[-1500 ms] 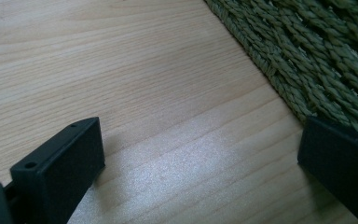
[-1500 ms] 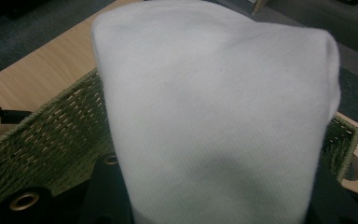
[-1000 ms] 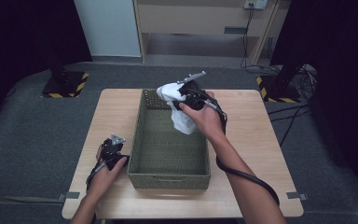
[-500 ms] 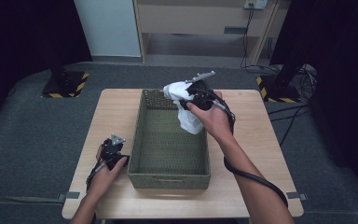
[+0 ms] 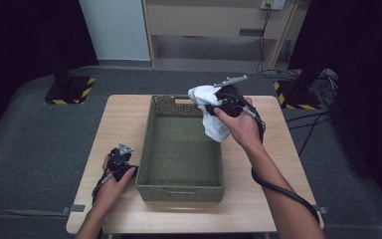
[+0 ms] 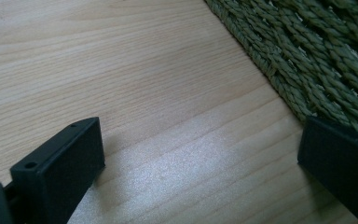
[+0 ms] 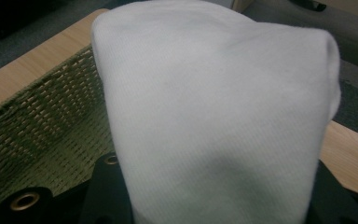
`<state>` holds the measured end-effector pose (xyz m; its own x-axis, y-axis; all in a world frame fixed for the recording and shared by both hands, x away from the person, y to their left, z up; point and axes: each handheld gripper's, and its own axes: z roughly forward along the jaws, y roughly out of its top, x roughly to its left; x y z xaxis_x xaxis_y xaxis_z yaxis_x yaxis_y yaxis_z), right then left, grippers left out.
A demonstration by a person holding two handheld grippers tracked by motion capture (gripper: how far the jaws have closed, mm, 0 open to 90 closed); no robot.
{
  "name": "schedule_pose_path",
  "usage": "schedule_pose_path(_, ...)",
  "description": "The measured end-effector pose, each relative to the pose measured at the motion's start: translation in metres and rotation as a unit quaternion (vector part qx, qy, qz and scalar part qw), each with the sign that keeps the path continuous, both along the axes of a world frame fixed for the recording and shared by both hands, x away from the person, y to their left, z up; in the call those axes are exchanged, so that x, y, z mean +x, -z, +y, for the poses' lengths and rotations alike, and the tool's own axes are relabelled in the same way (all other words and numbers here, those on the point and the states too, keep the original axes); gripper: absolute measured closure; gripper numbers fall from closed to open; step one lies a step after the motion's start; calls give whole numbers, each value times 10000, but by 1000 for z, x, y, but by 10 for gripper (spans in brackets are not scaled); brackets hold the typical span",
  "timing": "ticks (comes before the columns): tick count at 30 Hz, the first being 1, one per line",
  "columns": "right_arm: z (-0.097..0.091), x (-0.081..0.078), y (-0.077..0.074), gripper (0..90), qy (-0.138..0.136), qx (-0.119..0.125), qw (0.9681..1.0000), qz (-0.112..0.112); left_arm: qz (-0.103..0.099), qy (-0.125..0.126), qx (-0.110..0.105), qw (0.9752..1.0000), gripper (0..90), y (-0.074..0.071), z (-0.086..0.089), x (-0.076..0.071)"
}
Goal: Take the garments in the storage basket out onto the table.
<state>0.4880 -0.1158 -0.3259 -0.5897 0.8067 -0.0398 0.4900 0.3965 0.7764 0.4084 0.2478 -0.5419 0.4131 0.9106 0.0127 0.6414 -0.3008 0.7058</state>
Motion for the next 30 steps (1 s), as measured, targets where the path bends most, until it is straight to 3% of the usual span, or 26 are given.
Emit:
schedule_pose_path(10, -32, 5, 5, 538, 346, 86, 9993, 66, 1, 0, 0, 10000, 0, 0, 0, 0)
schedule_pose_path(30, -71, 13, 11, 537, 713, 90, 9974, 89, 3, -8, -8, 10000, 0, 0, 0, 0)
